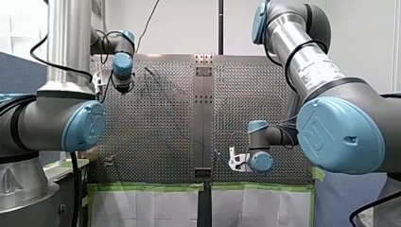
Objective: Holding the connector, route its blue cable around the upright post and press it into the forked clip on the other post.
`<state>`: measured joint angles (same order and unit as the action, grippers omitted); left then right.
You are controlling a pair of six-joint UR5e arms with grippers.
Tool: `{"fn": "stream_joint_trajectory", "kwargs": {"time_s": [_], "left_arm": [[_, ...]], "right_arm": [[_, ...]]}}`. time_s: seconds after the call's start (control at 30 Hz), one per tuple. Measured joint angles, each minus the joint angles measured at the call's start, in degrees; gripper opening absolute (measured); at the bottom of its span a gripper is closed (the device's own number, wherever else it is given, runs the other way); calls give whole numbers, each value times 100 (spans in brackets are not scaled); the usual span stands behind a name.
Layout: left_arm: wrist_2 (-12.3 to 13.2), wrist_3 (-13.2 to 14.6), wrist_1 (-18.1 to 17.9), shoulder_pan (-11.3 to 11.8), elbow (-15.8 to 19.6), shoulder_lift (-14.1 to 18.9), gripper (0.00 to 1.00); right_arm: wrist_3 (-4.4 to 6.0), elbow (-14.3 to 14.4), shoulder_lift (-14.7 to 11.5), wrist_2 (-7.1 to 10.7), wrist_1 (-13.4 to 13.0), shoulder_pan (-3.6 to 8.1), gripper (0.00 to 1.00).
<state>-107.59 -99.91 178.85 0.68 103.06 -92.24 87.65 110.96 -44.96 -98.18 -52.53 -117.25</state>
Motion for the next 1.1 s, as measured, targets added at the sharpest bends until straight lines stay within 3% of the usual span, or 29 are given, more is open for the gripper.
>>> {"fn": "stream_joint_trajectory", "kwargs": {"time_s": [0.3,0.6,0.9,1.1], "left_arm": [[498,154,501,6,-295,499,100],[942,290,943,-23,-370,944,100],[1374,245,1372,-40,-486,1375,100],[1669,127,1469,-51,-489,1680,100]], "right_arm": [[9,-5,0,33,-11,3,0],[22,-7,0,95,-16,3,0],[34,-7,0,122,-24,5,0],[34,-8,0,122,-29,5,0]]}}
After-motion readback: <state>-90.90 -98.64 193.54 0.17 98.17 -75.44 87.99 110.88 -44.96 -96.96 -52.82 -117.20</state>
